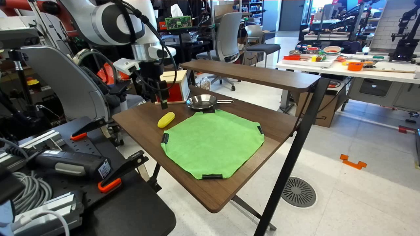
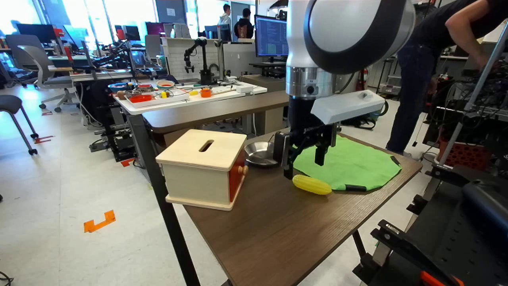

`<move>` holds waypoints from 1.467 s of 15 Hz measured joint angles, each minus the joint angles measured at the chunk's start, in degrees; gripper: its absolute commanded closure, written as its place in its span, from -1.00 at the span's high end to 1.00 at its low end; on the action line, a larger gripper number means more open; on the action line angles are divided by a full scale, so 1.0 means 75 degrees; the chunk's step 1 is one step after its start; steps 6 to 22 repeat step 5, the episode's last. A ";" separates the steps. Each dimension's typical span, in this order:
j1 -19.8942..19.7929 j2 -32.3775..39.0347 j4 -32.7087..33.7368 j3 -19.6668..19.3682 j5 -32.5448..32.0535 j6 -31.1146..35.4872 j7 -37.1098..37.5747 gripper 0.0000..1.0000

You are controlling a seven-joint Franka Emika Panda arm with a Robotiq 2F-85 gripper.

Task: Remove the yellow object from the pan and put it on the table

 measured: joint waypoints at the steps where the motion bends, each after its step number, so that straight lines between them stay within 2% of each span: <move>1: -0.0073 -0.0219 -0.0196 0.0053 0.0065 0.0216 -0.0038 1.00; 5: -0.0436 -0.1231 -0.1106 0.0368 0.0445 0.0684 -0.0510 1.00; 22: -0.0436 -0.1231 -0.1106 0.0368 0.0445 0.0684 -0.0510 1.00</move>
